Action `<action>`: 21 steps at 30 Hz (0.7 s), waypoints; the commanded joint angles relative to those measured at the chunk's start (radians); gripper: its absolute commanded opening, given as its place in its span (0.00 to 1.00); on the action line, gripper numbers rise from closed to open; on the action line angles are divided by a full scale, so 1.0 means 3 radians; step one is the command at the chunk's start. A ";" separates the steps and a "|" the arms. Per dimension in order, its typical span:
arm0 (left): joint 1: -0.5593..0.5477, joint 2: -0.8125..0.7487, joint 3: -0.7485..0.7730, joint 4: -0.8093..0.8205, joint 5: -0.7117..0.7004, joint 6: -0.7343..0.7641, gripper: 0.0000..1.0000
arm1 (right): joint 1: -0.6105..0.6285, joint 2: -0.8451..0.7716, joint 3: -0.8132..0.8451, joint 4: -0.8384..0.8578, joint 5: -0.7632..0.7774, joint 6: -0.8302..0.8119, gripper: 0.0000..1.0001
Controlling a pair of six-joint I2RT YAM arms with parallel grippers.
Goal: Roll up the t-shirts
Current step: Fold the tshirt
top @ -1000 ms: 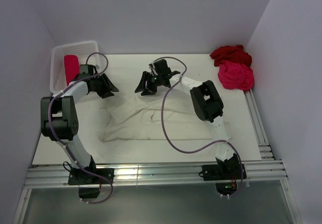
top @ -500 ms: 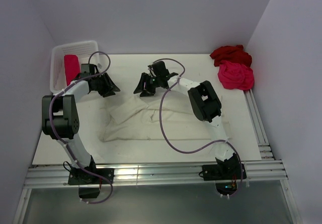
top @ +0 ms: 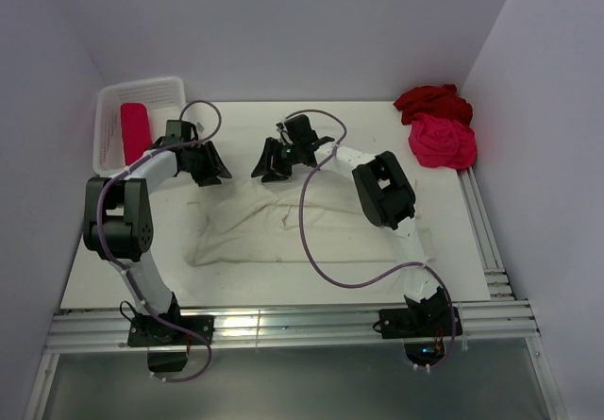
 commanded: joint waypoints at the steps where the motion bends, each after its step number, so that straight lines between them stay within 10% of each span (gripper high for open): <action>1: -0.0107 -0.0054 0.0139 -0.0120 -0.0186 0.0125 0.48 | 0.0030 -0.0067 -0.0060 0.0083 -0.0064 -0.0087 0.53; 21: -0.0149 0.0467 0.0246 -0.0411 -0.0411 0.0155 0.45 | 0.0065 -0.0119 -0.0177 0.0369 -0.0171 0.0010 0.25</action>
